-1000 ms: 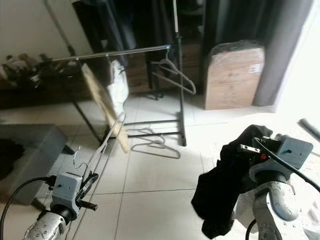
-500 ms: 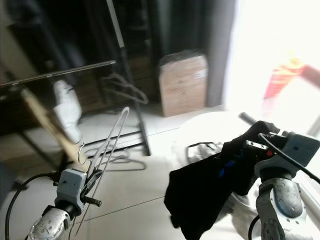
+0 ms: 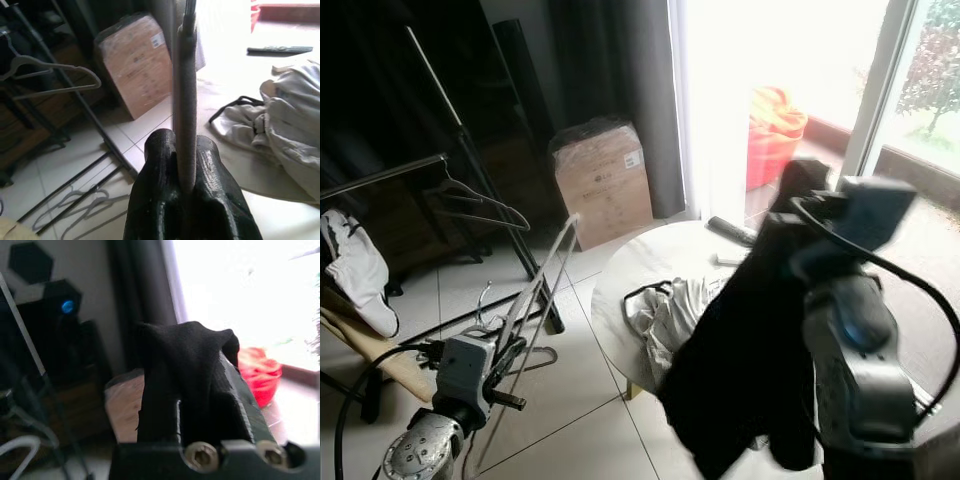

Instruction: Hang hanger

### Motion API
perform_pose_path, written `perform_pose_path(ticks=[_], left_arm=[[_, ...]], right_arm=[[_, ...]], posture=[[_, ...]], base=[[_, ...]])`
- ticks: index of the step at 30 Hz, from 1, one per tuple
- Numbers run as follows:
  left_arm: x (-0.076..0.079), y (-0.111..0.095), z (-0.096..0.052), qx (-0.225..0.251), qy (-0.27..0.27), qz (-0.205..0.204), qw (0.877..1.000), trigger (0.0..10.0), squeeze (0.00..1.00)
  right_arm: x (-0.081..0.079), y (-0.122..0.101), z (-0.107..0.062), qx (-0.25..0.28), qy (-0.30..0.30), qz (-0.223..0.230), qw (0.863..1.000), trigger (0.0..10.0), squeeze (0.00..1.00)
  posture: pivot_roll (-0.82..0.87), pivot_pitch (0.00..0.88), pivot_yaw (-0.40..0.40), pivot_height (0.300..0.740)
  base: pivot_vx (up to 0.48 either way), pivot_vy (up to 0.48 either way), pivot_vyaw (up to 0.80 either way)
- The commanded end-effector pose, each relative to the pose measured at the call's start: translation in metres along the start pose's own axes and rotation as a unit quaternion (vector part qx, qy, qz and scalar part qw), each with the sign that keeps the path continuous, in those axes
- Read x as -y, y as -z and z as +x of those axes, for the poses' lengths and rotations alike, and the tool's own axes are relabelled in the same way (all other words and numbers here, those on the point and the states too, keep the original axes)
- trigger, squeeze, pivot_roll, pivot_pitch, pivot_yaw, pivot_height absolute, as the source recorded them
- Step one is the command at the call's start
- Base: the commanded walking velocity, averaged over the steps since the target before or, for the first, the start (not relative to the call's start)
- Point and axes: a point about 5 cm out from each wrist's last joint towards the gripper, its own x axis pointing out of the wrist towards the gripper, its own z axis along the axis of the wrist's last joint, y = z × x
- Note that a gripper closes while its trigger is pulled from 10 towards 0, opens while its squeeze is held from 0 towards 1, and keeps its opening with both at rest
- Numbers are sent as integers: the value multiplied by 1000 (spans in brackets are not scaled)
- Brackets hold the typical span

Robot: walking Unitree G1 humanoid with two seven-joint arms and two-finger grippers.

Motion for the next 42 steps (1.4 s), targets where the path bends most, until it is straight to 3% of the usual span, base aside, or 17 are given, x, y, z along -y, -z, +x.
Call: perform_pose_path(ticks=[1, 10, 20, 33, 42], left_arm=[[-7, -3, -4, 5, -19, 6, 1000, 10000, 0], [-21, 11, -6, -17, -61, 20, 998, 10000, 0], [-15, 10, -4, -9, -90, -2, 996, 10000, 0], [-13, 6, 2, -9, -63, 2, 998, 10000, 0], [-13, 5, 2, -8, -59, 0, 998, 10000, 0]], right_arm=[[-8, 11, -6, -13, -16, -10, 1000, 10000, 0], [-7, 23, -21, -38, -8, -29, 999, 10000, 0], [-4, 17, -11, -33, -34, -44, 998, 10000, 0], [-15, 21, -13, -31, -32, -36, 998, 10000, 0], [-18, 7, -6, -5, -40, -38, 998, 10000, 0]], posture=[[-178, 82, 111, 740], [-220, 67, 69, 740], [-197, 63, 22, 740], [-211, 72, 73, 740], [-210, 70, 72, 740]], base=[[0, 0, 0], [0, 0, 0], [0, 0, 0], [121, 0, 0], [307, 0, 0]])
